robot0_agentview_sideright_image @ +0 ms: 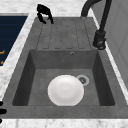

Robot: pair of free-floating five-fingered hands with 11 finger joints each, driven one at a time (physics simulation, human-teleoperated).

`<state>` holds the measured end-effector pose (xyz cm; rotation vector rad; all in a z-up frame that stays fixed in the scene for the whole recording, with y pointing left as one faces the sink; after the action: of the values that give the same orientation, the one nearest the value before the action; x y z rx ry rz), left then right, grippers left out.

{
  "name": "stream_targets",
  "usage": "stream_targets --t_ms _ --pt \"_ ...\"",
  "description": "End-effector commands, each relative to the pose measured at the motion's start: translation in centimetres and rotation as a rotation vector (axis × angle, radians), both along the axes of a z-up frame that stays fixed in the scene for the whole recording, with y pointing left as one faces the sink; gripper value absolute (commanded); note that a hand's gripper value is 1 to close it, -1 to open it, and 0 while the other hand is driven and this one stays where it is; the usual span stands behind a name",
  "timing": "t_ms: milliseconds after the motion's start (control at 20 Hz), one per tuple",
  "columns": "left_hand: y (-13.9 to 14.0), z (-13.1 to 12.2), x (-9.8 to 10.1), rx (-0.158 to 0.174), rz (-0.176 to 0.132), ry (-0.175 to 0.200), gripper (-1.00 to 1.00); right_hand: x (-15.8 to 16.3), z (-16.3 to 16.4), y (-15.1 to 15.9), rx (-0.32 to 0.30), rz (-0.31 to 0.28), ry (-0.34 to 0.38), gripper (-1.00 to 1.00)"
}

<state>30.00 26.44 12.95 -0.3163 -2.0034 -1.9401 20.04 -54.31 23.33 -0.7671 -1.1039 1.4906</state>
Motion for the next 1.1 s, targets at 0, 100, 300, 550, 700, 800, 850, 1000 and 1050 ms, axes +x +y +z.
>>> stream_targets --t_ms 0,100,300,550,700,800,850,1000,1050 --pt "0.0 0.0 0.0 0.000 0.000 0.000 0.00 0.0 2.9 1.2 -0.043 -0.038 0.000 -1.00" --pt "0.0 0.0 0.0 0.000 0.000 0.000 0.00 0.0 4.3 1.8 -0.049 -0.058 0.002 -1.00" --pt "0.0 0.0 0.0 0.000 0.000 0.000 0.00 -0.1 7.2 2.6 -0.062 -0.085 0.006 -1.00" --pt "0.0 0.0 0.0 0.000 0.000 0.000 0.00 -1.7 10.6 2.9 -0.057 -0.070 0.021 -1.00" --pt "0.0 0.0 0.0 0.000 0.000 0.000 0.00 -2.4 12.6 3.0 -0.059 -0.075 0.026 -1.00" --pt "0.0 0.0 0.0 0.000 0.000 0.000 0.00 -2.9 13.9 3.0 -0.061 -0.078 0.025 -1.00" --pt "0.0 0.0 0.0 0.000 0.000 0.000 0.00 -3.0 14.7 3.1 -0.064 -0.080 0.021 -1.00" --pt "0.0 0.0 0.0 0.000 0.000 0.000 0.00 -3.2 17.0 3.1 -0.083 -0.084 0.016 -1.00" --pt "0.0 0.0 0.0 0.000 0.000 0.000 0.00 -3.1 17.8 3.1 -0.088 -0.085 0.016 -1.00"
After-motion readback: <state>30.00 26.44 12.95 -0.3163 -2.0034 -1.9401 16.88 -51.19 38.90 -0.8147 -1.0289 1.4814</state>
